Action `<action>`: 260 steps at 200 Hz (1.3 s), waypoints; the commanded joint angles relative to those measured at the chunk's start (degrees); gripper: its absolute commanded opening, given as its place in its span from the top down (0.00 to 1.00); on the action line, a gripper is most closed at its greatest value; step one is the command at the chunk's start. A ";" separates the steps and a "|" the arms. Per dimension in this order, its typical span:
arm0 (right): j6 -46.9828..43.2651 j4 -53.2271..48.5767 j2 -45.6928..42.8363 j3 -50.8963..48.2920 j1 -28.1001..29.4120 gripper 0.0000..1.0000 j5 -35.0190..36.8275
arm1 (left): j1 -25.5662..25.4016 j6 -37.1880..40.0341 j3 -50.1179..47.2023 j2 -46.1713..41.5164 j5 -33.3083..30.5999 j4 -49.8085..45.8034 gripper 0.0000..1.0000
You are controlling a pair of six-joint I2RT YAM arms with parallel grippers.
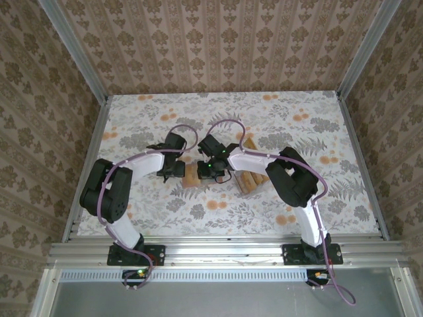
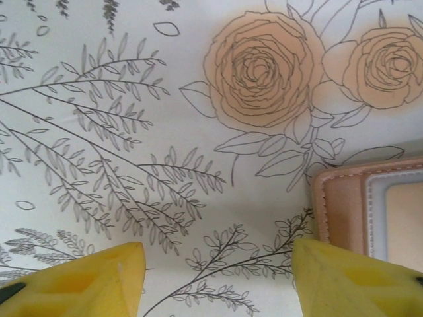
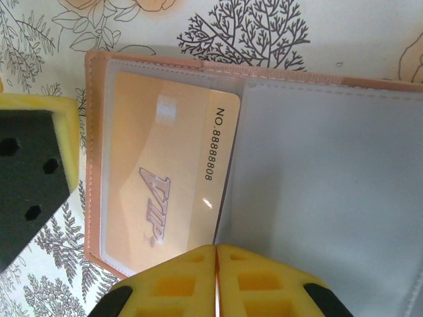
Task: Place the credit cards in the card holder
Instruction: Insert the credit card into the card slot.
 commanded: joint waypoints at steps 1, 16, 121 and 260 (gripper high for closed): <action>0.31 -1.27 1.24 0.87 0.46 0.91 -0.08 | 0.43 2.13 2.02 0.95 -1.51 -2.15 0.38; 0.28 -1.37 1.25 1.02 0.46 0.91 0.00 | 0.39 2.05 2.20 1.75 -1.55 -2.18 0.38; -0.34 -2.69 2.90 3.86 0.69 0.91 -1.45 | 0.11 1.21 0.48 3.24 -0.36 -0.21 0.41; -2.84 -5.58 -0.54 6.36 -1.06 0.91 1.70 | 4.42 2.71 7.04 3.37 0.52 -4.58 0.39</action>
